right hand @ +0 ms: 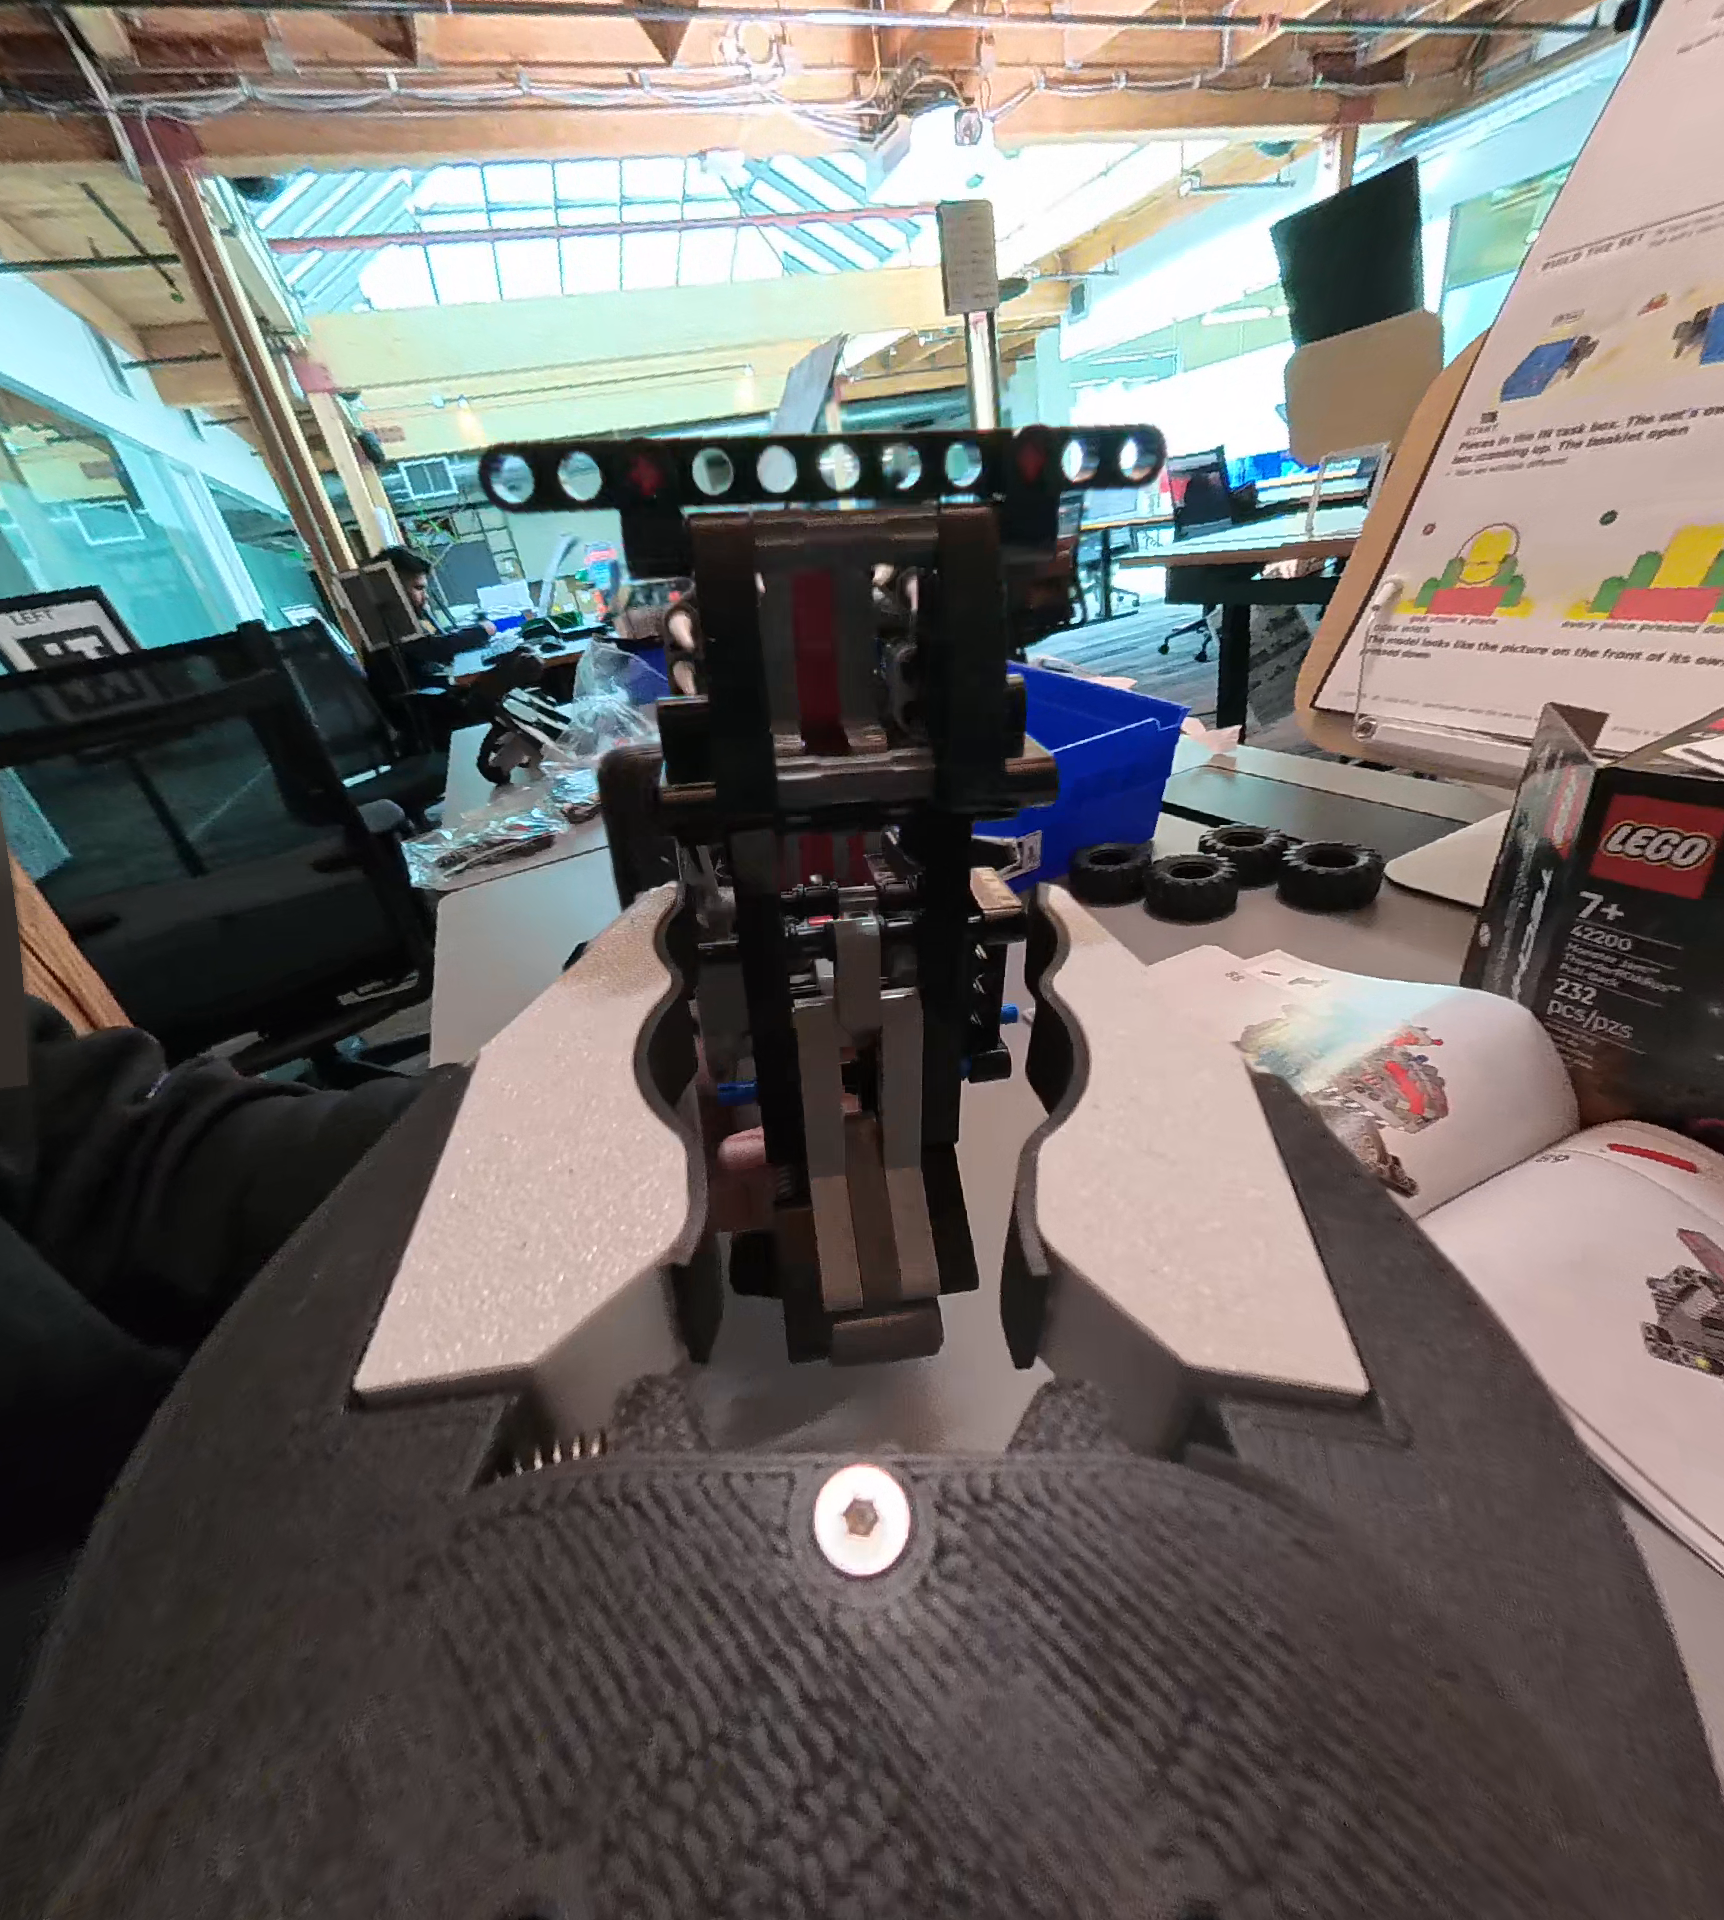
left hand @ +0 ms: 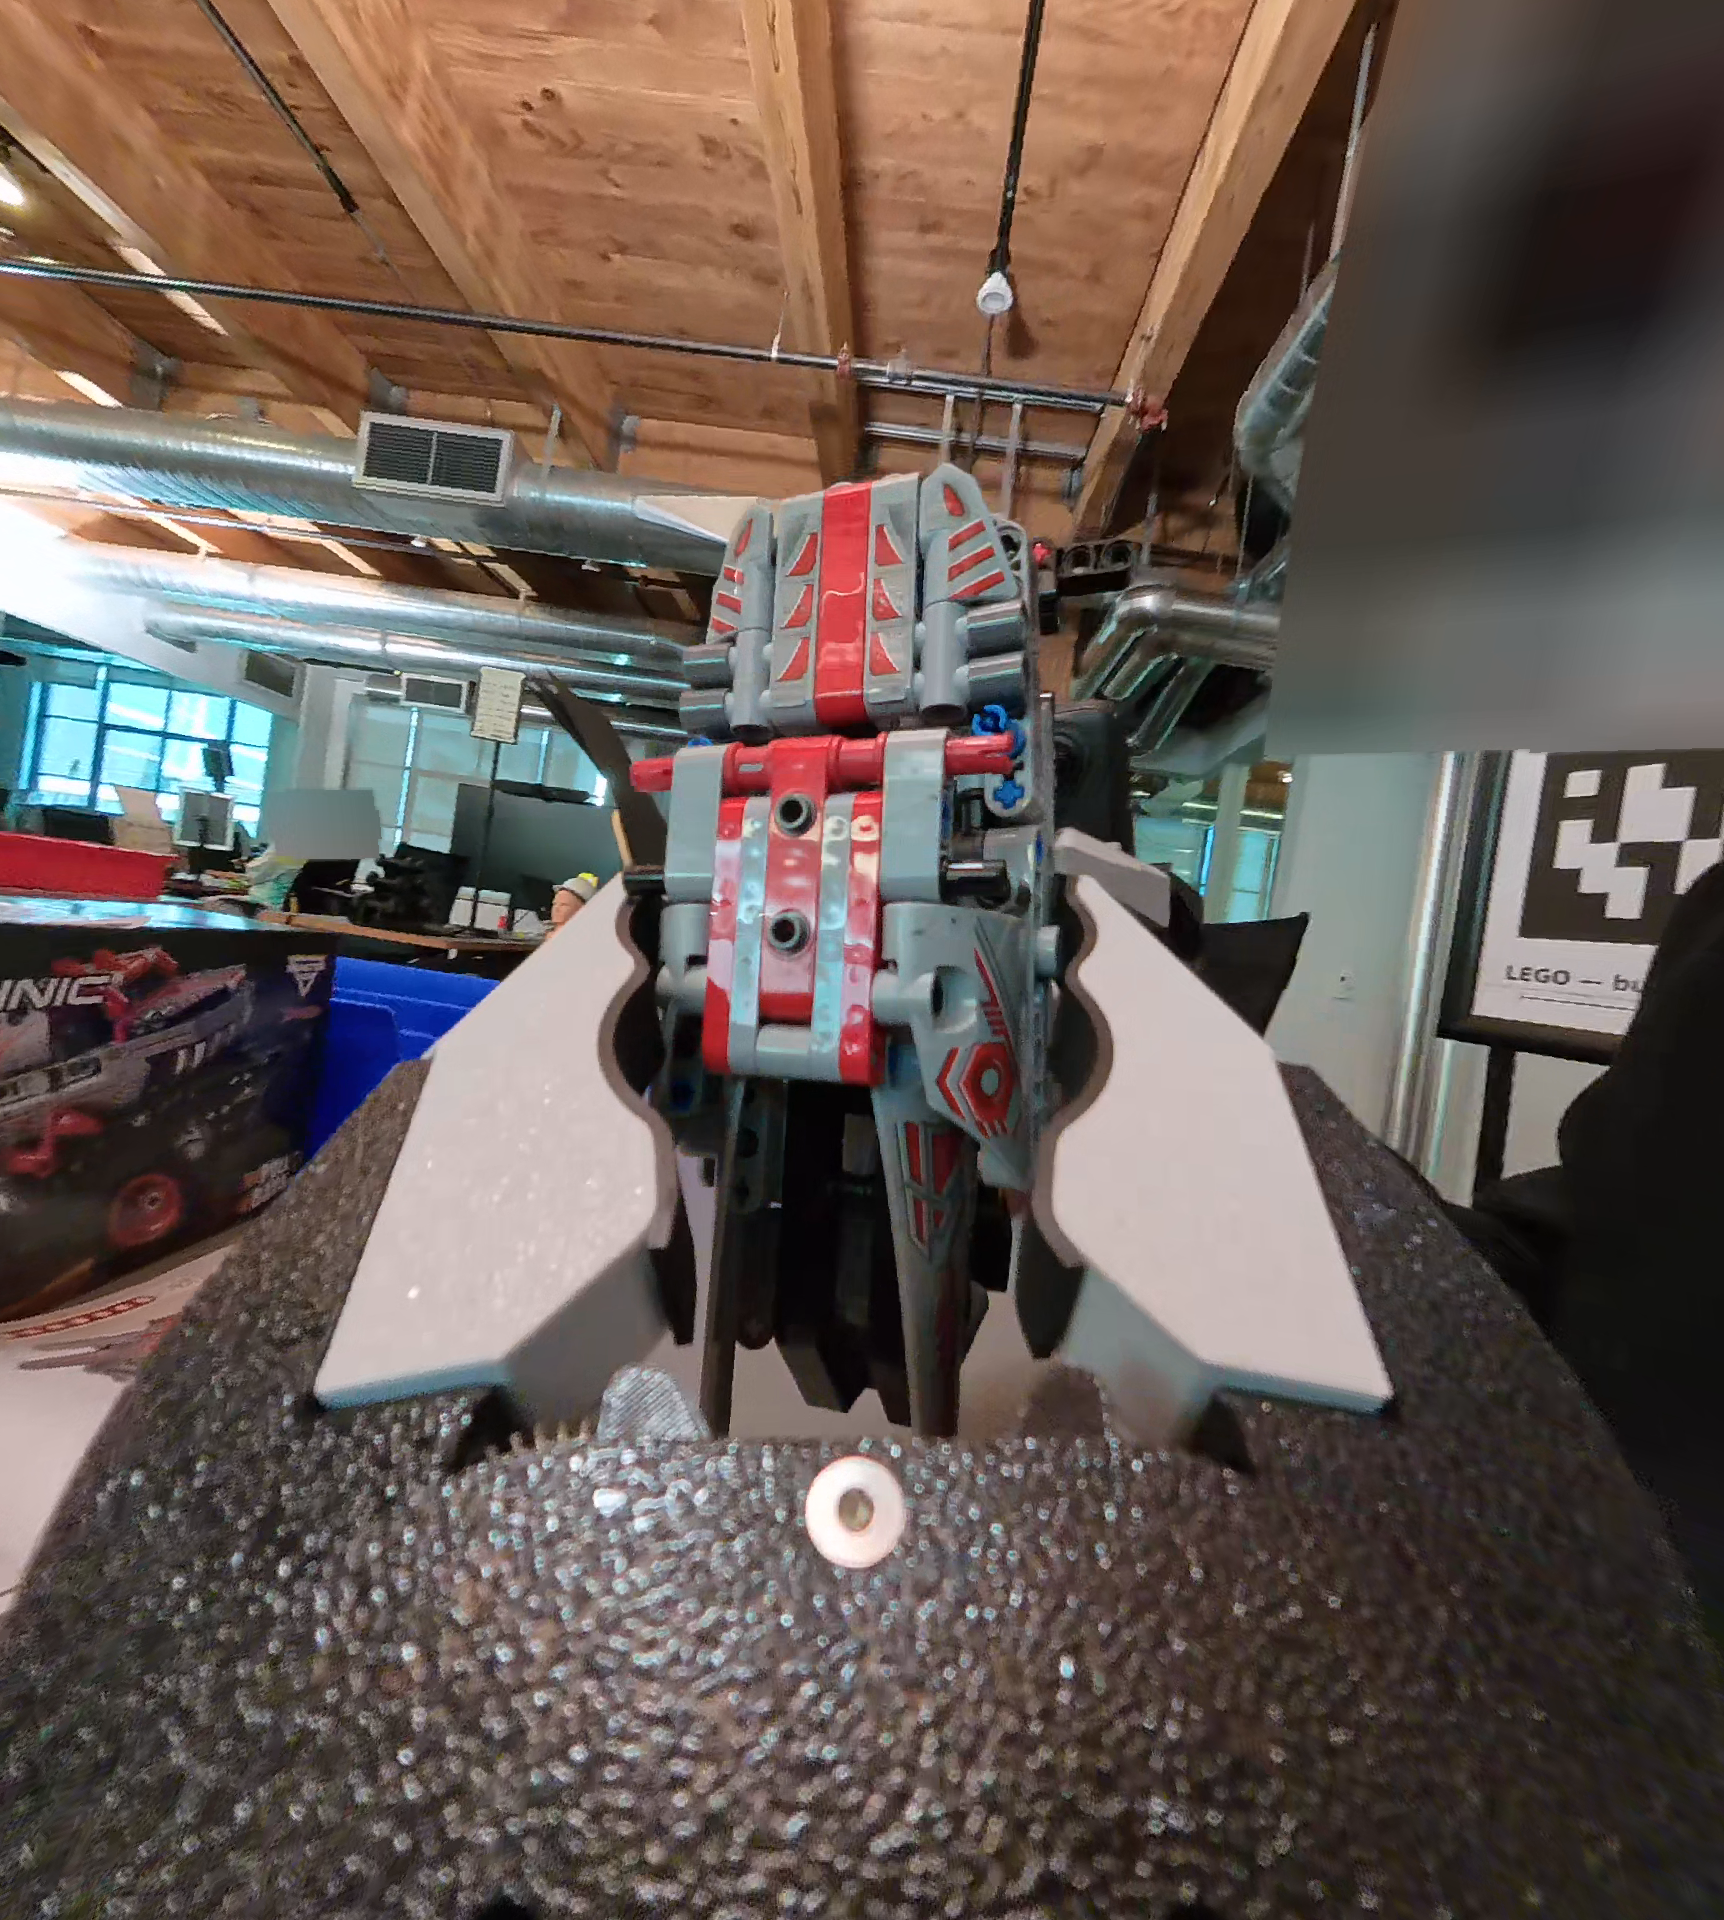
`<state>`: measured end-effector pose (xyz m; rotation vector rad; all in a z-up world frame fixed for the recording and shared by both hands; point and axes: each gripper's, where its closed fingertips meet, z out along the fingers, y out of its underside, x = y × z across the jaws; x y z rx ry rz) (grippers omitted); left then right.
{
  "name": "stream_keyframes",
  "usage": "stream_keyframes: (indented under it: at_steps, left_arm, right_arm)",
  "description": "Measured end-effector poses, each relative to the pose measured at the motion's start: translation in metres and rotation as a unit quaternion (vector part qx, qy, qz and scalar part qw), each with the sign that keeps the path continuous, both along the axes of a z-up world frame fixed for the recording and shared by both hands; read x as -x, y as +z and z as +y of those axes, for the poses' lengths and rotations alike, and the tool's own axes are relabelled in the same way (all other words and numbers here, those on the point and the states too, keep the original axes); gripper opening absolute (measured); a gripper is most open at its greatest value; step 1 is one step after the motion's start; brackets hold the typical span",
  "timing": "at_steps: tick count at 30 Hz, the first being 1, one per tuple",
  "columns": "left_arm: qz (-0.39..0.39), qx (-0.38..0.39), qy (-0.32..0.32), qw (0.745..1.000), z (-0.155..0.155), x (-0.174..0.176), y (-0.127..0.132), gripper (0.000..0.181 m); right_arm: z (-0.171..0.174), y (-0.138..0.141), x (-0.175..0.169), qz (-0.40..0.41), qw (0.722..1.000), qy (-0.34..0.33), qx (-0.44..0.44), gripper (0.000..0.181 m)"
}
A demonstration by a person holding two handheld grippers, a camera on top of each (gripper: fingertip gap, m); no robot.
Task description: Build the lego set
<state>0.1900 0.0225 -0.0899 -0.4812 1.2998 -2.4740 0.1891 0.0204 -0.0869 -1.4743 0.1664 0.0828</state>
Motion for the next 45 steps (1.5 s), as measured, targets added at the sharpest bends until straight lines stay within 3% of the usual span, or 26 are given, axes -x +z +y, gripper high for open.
stream_keyframes:
  at_steps: [6,17,28,36,45]
  left_arm:
    - [-0.008,-0.015,0.024,1.000,-0.002,0.000,0.000,0.073]
    - [-0.030,-0.052,0.022,0.998,-0.004,0.009,0.004,0.080]
    - [-0.045,-0.088,0.031,0.995,-0.007,0.013,0.001,0.073]
    - [-0.012,-0.130,0.032,0.991,-0.008,0.006,-0.001,0.075]
    - [-0.027,-0.145,0.045,0.988,-0.009,0.009,-0.001,0.072]
  right_arm:
    - [-0.002,0.000,-0.001,-0.004,1.000,0.004,-0.003,0.062]
    - [0.000,0.005,0.009,-0.087,0.996,-0.003,0.023,0.059]
    - [-0.004,0.004,0.014,-0.116,0.993,0.017,0.003,0.060]
    - [-0.006,0.001,0.008,-0.095,0.995,0.017,0.002,0.058]
    - [-0.009,0.000,0.011,-0.111,0.993,0.030,0.005,0.055]
